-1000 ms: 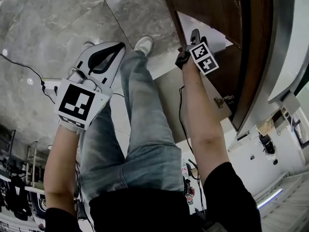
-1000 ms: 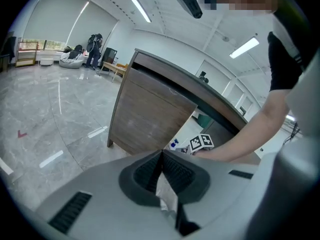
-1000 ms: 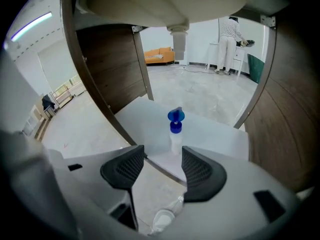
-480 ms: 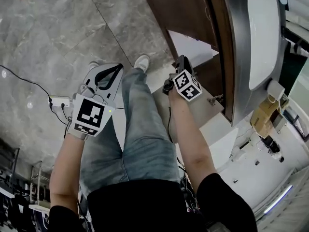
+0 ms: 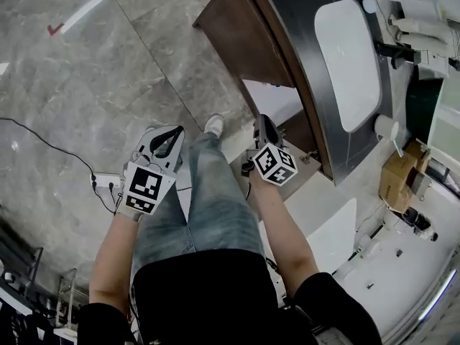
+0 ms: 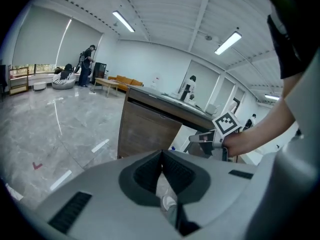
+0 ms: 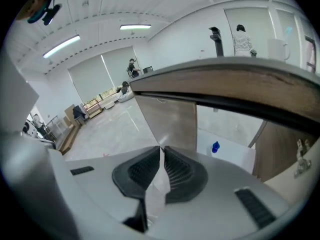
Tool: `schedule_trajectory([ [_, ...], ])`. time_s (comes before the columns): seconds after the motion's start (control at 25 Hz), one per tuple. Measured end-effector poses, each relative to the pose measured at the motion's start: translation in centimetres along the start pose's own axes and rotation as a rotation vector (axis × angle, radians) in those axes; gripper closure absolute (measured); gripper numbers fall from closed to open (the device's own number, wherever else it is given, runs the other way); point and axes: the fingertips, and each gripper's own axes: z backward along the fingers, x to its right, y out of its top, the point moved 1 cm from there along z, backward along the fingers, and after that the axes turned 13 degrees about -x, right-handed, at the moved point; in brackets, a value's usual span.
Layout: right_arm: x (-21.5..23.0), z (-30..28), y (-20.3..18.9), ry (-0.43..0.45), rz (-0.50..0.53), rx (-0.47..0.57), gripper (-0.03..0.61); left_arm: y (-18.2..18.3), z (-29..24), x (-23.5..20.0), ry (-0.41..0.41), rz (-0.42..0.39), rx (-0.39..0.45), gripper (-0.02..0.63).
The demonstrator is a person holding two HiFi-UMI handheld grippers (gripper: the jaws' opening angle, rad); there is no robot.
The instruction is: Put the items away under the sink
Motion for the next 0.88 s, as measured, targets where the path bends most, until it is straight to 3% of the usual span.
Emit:
schedule_trajectory([
  [0.24,-4.5,6.0,3.0,0.079,0.072,0.021,0.537,3.4,4.0,0.7,0.019,0.008,0.033,0.592],
  [0.4,-8.0,10.0,5.1,0.18,0.122,0.022,0.537,6.7,6.8,1.9,0.035,-0.013,0.071,0.592],
  [0.68,-12.6,16.6,9.1,0.308,0.229,0.036,0.537,12.0,10.9,3.3,0.089,0.044,0.097,0.592],
  [0.88,-14.0,21.9,13.7,0.339,0.306,0.098,0.537,16.2,14.1,5.3,0.096,0.052,0.157,0.592],
])
